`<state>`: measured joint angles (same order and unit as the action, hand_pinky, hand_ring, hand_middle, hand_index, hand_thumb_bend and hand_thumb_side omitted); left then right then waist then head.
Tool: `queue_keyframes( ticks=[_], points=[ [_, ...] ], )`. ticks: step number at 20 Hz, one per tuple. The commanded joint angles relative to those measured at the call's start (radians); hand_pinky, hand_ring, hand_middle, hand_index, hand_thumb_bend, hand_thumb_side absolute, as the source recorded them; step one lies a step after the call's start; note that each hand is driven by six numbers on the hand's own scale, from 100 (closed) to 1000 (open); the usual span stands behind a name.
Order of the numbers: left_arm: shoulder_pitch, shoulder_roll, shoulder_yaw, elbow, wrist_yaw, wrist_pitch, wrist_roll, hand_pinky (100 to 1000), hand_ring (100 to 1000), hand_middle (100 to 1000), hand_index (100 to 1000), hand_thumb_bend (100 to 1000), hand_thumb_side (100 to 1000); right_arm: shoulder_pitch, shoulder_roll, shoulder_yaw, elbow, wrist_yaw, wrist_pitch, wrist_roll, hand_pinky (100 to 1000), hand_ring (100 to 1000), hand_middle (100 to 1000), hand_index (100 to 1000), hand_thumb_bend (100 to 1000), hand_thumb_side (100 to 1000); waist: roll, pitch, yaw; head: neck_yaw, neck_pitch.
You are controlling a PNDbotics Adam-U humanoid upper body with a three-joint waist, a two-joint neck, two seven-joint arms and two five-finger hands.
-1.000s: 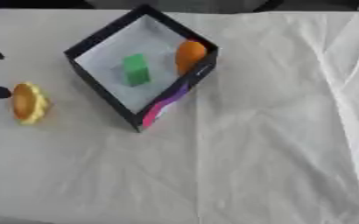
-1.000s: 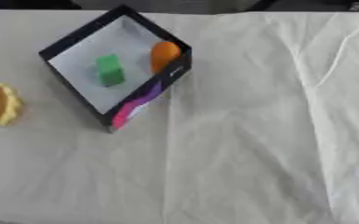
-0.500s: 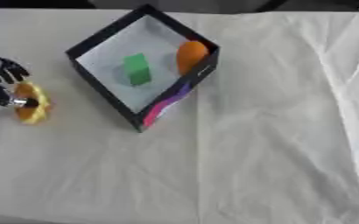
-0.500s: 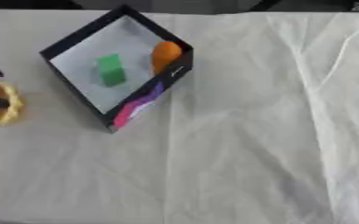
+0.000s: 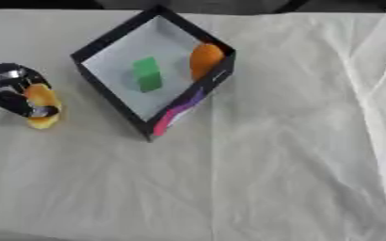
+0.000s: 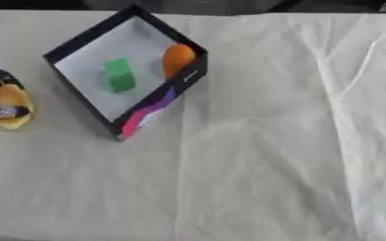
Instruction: Pick up objects on the table and place them in the box.
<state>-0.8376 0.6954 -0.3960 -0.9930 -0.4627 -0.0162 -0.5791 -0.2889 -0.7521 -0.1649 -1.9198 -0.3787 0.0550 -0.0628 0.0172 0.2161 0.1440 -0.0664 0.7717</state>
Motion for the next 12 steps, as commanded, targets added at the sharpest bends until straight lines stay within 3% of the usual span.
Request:
queue_keyframes(
  ticks=[1,4,6,8,10,12],
  points=[
    [-0.006,0.066,-0.007,-0.074,0.029,0.032,0.004,770,690,615,720,351,100,-0.004,-0.023,-0.006,-0.003,0.008,0.0,0.003,1000,709,655,825,100,557,0.014,-0.026,0.002,0.006,-0.002],
    [0.002,0.079,-0.012,-0.112,0.032,0.067,0.002,709,617,536,595,285,100,-0.007,-0.024,-0.005,-0.003,0.006,0.001,0.005,1000,710,655,825,100,562,0.014,-0.027,0.001,0.006,-0.002],
    [0.009,0.087,-0.008,-0.132,0.038,0.083,0.004,719,634,563,632,302,100,-0.008,-0.025,-0.004,-0.002,0.006,0.0,0.008,1000,709,655,825,100,555,0.015,-0.027,0.0,0.006,-0.002],
    [0.016,0.095,0.0,-0.154,0.045,0.093,0.021,709,587,468,534,264,100,-0.006,-0.025,-0.004,0.0,0.006,-0.001,0.012,1000,708,654,823,100,557,0.015,-0.026,0.001,0.007,-0.002],
    [0.023,0.104,0.007,-0.175,0.059,0.1,0.039,696,566,446,501,268,100,-0.006,-0.023,-0.005,0.004,0.007,0.0,0.018,1000,709,654,823,100,557,0.015,-0.026,0.001,0.008,-0.002],
    [0.026,0.11,0.011,-0.203,0.075,0.102,0.053,680,541,392,403,257,100,-0.007,-0.022,-0.006,0.006,0.006,-0.001,0.021,1000,712,658,825,100,556,0.015,-0.026,0.002,0.008,-0.002]
  ],
)
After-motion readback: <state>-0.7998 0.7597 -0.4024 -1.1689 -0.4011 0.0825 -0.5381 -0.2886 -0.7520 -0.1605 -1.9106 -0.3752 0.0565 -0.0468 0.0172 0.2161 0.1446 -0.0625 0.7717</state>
